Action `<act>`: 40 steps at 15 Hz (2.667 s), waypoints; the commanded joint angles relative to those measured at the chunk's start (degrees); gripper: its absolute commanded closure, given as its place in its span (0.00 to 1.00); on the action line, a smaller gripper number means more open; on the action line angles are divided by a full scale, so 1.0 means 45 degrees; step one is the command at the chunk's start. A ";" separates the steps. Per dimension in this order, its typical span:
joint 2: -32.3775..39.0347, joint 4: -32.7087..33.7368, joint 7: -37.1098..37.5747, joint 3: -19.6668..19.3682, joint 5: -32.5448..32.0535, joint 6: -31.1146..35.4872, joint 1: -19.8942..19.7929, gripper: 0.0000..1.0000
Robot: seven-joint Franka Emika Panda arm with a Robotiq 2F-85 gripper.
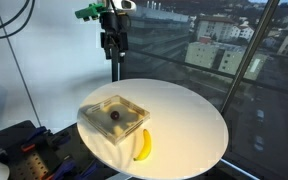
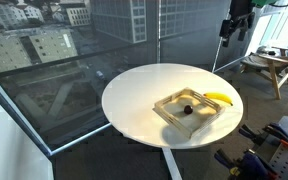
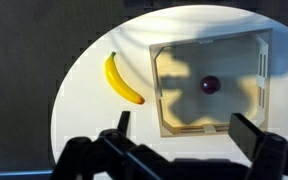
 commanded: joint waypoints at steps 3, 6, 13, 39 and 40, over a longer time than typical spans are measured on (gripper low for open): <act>0.0261 0.0237 0.0018 -0.0150 0.0267 0.0925 0.0293 0.00; 0.0473 0.0355 0.0028 -0.0143 0.0434 0.1478 0.0386 0.00; 0.1139 0.0959 -0.0226 -0.0209 0.1693 0.2110 0.0623 0.00; 0.2444 0.3222 -0.1091 -0.0022 0.2704 -0.0499 0.1140 0.00; 0.2441 0.3221 -0.1075 -0.0009 0.2621 -0.0483 0.1160 0.00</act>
